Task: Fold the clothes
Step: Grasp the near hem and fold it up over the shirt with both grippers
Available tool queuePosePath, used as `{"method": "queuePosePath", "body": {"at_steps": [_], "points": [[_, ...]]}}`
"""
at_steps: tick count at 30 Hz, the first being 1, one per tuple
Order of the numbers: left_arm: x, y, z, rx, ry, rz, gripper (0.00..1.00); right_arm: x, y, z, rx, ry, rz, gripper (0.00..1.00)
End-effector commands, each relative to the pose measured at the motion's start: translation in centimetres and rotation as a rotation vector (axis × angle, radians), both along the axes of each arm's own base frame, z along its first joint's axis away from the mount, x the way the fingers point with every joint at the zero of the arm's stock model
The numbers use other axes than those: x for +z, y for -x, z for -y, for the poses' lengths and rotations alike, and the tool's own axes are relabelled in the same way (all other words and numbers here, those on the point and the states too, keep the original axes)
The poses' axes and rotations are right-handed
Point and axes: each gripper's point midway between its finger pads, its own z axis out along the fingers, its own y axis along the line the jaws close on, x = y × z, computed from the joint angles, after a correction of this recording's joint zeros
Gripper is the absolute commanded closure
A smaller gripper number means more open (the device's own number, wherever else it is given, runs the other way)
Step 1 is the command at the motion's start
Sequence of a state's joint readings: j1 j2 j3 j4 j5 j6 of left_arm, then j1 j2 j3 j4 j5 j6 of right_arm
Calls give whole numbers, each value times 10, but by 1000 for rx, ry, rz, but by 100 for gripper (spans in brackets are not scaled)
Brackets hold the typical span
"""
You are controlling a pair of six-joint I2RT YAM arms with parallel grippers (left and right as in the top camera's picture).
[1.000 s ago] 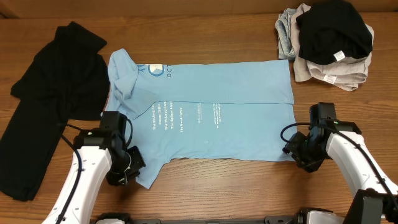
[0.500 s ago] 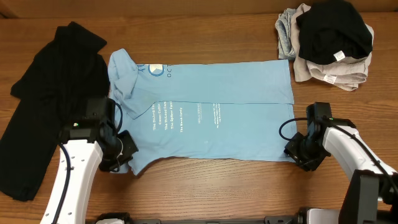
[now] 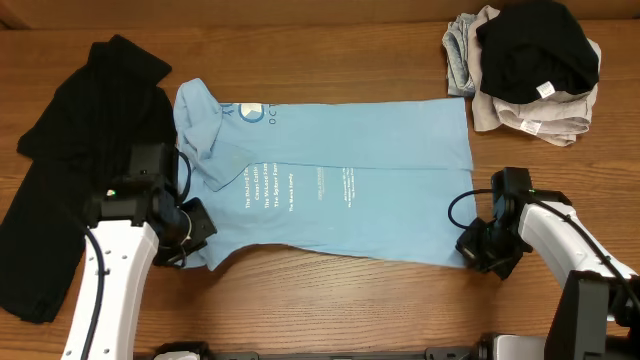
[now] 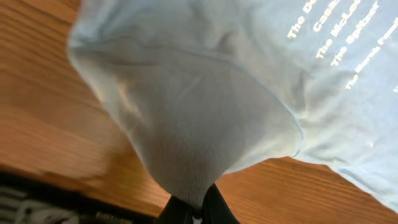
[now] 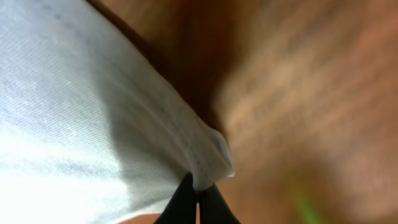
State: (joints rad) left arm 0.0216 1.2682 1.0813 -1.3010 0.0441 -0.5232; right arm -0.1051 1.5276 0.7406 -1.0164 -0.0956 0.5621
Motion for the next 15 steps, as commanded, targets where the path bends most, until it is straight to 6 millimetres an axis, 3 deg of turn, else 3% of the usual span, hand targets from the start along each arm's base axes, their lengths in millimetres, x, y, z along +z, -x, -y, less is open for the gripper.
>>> {"method": "queuePosePath", "body": {"at_steps": [1, 4, 9, 15], "points": [[24, -9, -20, 13, -108, 42, 96, 15, -6, -3, 33, -25, 32, 96], [33, -12, -26, 19, -143, 60, 96, 30, -13, -3, 58, -33, 65, 96], [31, -25, -29, 17, -163, 94, 96, 61, -52, 0, 88, -18, 207, 96], [22, -58, -37, 8, -207, 148, 96, 78, -89, 5, 123, 5, 348, 96]]}}
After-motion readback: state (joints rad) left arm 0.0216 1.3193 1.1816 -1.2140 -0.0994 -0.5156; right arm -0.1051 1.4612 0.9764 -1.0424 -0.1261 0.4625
